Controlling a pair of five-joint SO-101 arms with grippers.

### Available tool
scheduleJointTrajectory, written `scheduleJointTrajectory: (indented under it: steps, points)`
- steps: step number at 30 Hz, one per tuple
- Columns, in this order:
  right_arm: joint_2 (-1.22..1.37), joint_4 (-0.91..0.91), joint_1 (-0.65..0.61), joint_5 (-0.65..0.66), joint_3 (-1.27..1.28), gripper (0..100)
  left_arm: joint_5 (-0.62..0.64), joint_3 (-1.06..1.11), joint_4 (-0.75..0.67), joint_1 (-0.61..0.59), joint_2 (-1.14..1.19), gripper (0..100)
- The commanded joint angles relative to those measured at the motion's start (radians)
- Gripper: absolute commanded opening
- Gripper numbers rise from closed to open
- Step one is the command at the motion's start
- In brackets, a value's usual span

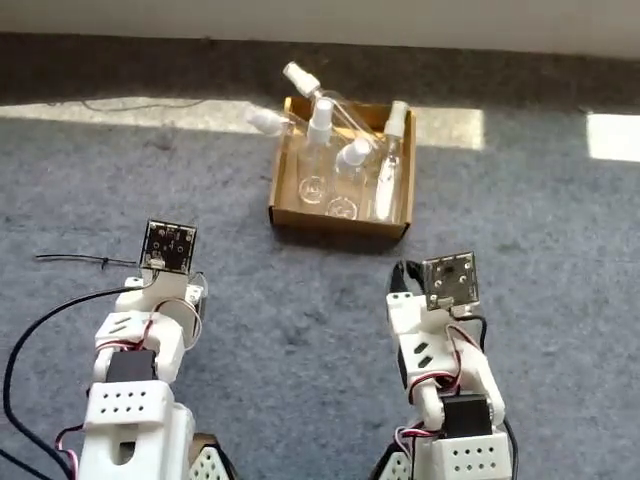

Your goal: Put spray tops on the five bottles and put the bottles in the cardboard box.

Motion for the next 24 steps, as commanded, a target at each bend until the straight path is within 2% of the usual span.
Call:
scheduleJointTrajectory:
  steps: [1, 7, 10, 24]
  points:
    - [0.001, 0.059, 0.010, 0.009, 0.124, 0.5, 0.000, -0.004, -0.021, -0.007, -0.015, 17]
    - [0.001, 0.357, 0.010, 0.009, 0.125, 0.5, -0.002, 0.107, -0.025, 0.018, -0.015, 17]
    - [-0.002, 0.532, 0.007, 0.009, 0.124, 0.5, -0.002, 0.139, -0.086, 0.012, -0.015, 17]
    - [-0.027, 0.503, 0.007, 0.009, 0.124, 0.5, -0.002, 0.139, -0.084, 0.013, -0.013, 16]
